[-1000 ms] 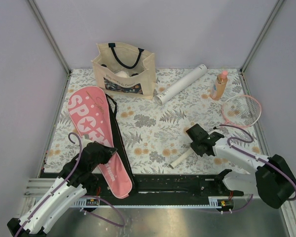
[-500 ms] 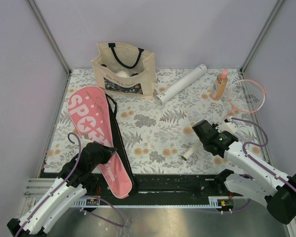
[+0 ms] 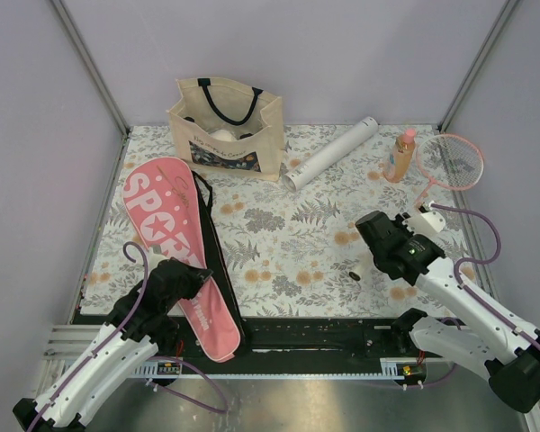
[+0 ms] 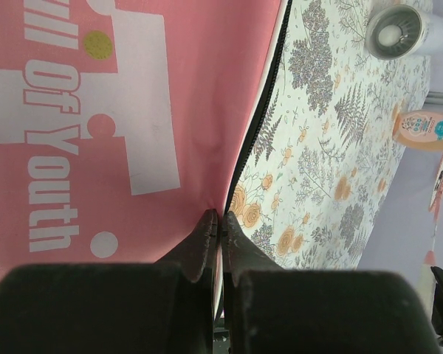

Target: Pack up the badminton gear

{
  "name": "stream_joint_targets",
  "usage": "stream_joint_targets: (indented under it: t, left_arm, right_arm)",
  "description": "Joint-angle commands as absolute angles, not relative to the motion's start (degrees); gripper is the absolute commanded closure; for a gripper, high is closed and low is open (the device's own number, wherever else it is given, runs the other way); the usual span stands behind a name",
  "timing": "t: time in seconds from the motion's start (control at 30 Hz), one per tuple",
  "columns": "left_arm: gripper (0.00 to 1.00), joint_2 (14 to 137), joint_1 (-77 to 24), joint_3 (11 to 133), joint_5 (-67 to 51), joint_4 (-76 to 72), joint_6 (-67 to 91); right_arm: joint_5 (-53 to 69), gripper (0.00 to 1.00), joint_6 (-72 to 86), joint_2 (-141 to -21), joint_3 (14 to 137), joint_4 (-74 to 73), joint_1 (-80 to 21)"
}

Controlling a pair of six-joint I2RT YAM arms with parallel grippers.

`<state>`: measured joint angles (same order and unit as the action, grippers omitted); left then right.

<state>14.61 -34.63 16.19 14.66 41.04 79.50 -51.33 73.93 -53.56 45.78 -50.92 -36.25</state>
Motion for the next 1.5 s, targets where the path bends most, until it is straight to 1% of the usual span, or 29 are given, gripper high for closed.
stream_joint_targets:
  t: [0.0,0.2,0.43,0.7,0.9,1.0,1.1,1.2,1.3,1.47]
  left_arm:
    - [1.0,13.89,-34.72,18.98,17.14,39.73,79.37]
    - [1.0,13.8,-34.72,19.07,17.31,39.73,79.28]
    - [1.0,13.36,-34.63,19.34,17.58,40.43,79.37]
    - [1.0,12.57,-34.72,19.42,17.93,41.22,79.45]
    - [1.0,12.3,-34.72,19.6,18.28,41.4,79.45]
    - [1.0,12.22,-34.72,19.86,18.46,41.66,79.37]
    - [1.0,12.04,-34.72,19.86,18.72,42.01,79.37]
    - [1.0,11.78,-34.63,19.86,19.07,42.1,79.19]
    - [1.0,11.69,-34.63,20.04,19.33,42.36,79.1]
    - [1.0,11.95,-34.72,19.95,19.6,42.28,79.28]
  right_arm:
    - [-59.32,1.0,72.34,-52.47,48.34,-51.5,-36.12]
    - [-60.55,1.0,71.46,-51.51,49.13,-51.77,-36.12]
    - [-63.98,1.0,66.72,-50.8,53.08,-51.77,-36.12]
    - [-70.83,1.0,56.09,-49.48,59.14,-48.26,-36.04]
    - [-73.56,1.0,44.67,-49.48,62.14,-38.87,-36.04]
    - [-73.04,1.0,38.6,-49.66,63.19,-34.03,-35.95]
    - [-72.77,1.0,36.22,-50.62,64.33,-32.36,-36.12]
    - [-70.94,1.0,29.21,-51.24,64.25,-26.04,-36.12]
    - [-65.85,1.0,24.0,-51.5,64.6,-20.22,-36.12]
    - [-54.34,1.0,23.81,-52.38,65.21,-21.44,-36.12]
